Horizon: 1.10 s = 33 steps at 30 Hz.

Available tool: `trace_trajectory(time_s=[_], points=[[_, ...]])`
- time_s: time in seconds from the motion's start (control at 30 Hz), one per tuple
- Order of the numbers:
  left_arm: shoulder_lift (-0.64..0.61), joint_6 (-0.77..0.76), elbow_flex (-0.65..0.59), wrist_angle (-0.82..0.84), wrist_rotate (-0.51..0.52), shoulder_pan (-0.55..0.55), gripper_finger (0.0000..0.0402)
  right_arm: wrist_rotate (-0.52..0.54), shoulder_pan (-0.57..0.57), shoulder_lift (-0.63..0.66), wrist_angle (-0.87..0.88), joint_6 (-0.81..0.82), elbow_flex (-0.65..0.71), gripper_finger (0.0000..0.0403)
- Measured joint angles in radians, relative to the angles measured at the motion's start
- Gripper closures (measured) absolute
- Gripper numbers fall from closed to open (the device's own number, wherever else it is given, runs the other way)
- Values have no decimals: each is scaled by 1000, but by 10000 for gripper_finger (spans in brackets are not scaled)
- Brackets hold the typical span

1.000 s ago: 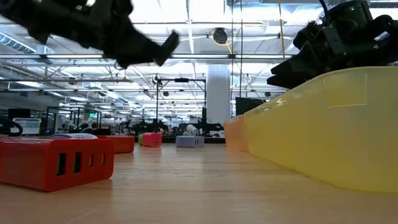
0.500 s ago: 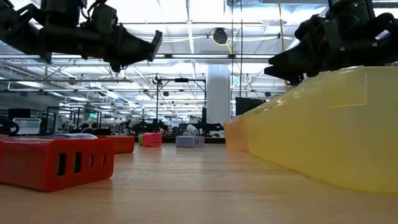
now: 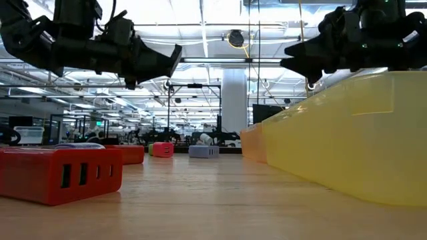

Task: Pick & Place Office items
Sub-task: Put the black timer into the orange bin

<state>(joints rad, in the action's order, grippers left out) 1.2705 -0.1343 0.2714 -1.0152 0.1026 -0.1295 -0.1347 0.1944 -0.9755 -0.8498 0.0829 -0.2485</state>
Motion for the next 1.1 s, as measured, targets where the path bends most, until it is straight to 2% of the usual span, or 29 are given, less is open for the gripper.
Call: trace_trajectory(time_s=[0.13, 0.27, 0.43, 0.53, 0.77, 0.87, 1.1], points=[[68, 22, 26, -88, 1, 1, 252, 24, 0, -115, -171, -1, 0, 181], [133, 104, 118, -105, -5, -13, 244, 33, 0, -271, -370, 1, 0, 181], [233, 94, 254, -76, -139, -36, 248, 29, 3, -414, -590, -67, -39, 181], [293, 93, 298, -57, -163, -26, 252, -6, 3, -441, -578, -68, -93, 181], [357, 103, 361, -59, -168, -23, 240, -65, 2, -456, -399, -60, -189, 177], [359, 106, 368, -56, -192, -11, 243, -106, 2, -457, -330, -65, -219, 158], [359, 148, 369, -55, -210, 18, 252, -101, -13, -456, -312, -16, -260, 105]])
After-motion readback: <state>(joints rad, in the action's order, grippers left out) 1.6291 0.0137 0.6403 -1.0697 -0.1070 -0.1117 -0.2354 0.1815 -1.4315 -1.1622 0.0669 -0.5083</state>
